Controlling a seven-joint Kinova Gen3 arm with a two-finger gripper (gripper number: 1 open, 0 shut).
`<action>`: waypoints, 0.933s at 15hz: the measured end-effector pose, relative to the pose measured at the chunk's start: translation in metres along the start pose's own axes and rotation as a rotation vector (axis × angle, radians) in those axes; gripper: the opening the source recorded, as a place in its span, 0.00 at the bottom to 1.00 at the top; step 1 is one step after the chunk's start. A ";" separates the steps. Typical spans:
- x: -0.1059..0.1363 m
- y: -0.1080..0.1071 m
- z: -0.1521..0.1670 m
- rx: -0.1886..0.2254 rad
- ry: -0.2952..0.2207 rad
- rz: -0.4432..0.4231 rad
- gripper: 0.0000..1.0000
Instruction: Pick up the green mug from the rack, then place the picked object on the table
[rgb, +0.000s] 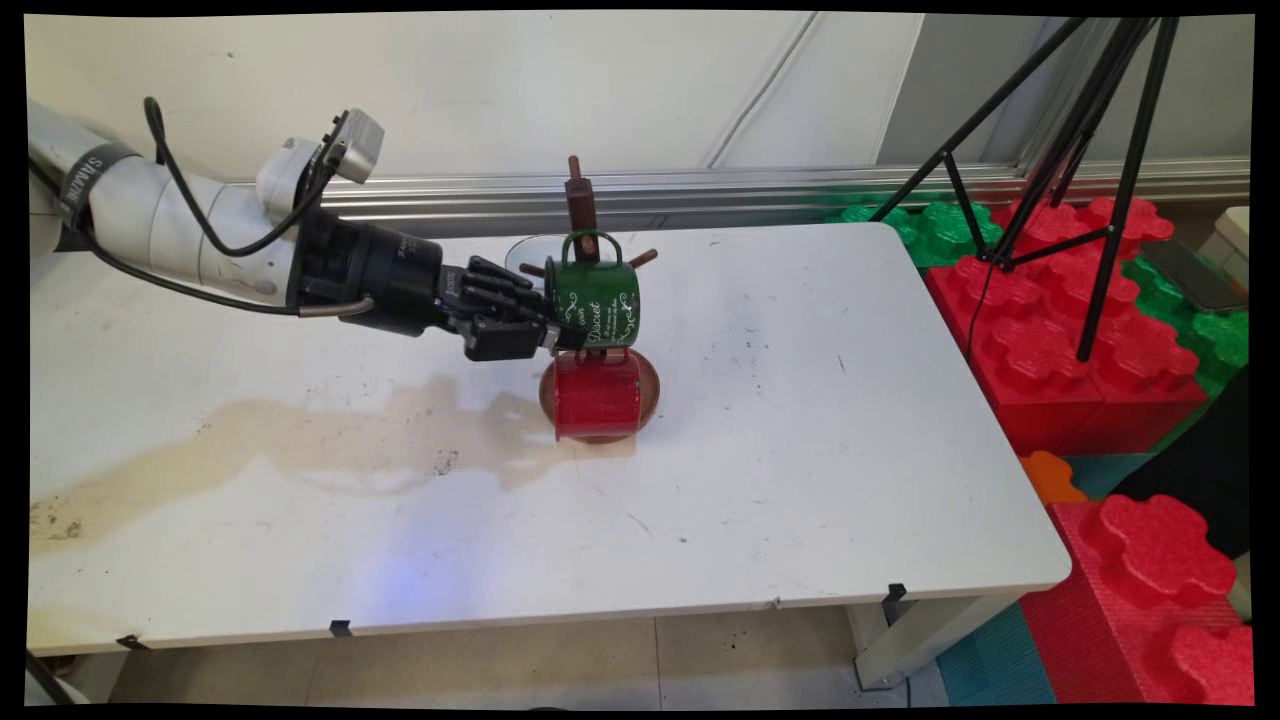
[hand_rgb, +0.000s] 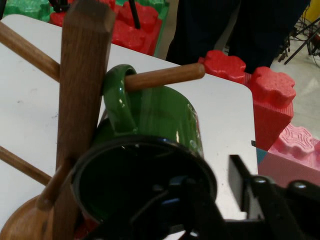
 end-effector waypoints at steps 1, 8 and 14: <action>-0.001 0.000 0.000 -0.001 0.000 -0.001 0.00; -0.003 0.002 -0.001 -0.002 -0.001 -0.012 0.00; -0.003 0.003 -0.002 -0.010 -0.003 -0.016 0.00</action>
